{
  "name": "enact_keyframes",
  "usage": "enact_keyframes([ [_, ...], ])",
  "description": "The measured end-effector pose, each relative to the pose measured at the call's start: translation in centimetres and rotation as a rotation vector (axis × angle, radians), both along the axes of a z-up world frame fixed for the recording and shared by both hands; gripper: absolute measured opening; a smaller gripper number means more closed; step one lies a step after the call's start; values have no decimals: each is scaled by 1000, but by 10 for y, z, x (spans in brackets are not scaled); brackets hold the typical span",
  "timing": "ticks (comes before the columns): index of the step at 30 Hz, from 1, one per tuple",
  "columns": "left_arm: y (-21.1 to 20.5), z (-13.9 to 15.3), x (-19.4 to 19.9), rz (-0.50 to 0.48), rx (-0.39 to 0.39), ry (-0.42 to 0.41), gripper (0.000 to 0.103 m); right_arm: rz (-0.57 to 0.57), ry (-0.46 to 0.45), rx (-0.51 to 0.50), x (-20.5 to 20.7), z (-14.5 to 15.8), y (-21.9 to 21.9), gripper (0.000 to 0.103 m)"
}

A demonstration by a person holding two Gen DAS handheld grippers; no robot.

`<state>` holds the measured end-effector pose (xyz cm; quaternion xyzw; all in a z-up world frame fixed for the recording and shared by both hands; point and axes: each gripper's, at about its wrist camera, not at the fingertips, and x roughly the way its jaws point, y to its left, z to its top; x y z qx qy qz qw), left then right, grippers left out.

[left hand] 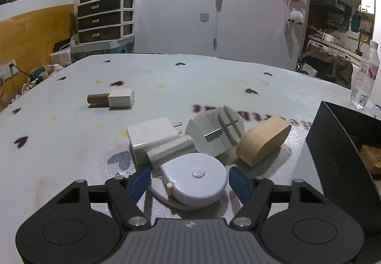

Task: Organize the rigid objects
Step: 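Move the left tool to the white tape measure and grasp it, then carry the tape measure into the black box and release it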

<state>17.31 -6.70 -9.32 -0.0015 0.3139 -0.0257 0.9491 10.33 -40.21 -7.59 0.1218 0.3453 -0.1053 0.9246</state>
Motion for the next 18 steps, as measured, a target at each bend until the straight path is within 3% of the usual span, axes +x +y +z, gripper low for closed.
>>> enact_keyframes([
  [7, -9, -2, -1, -12, 67, -20, 65, -3, 8, 6, 1, -3, 0, 7],
  [9, -9, -2, -2, -19, 64, -21, 61, -4, 9, 7, 2, -3, 0, 7],
  [18, -2, 11, -6, -36, 10, -30, 60, 0, 12, 0, 2, -3, 0, 7],
])
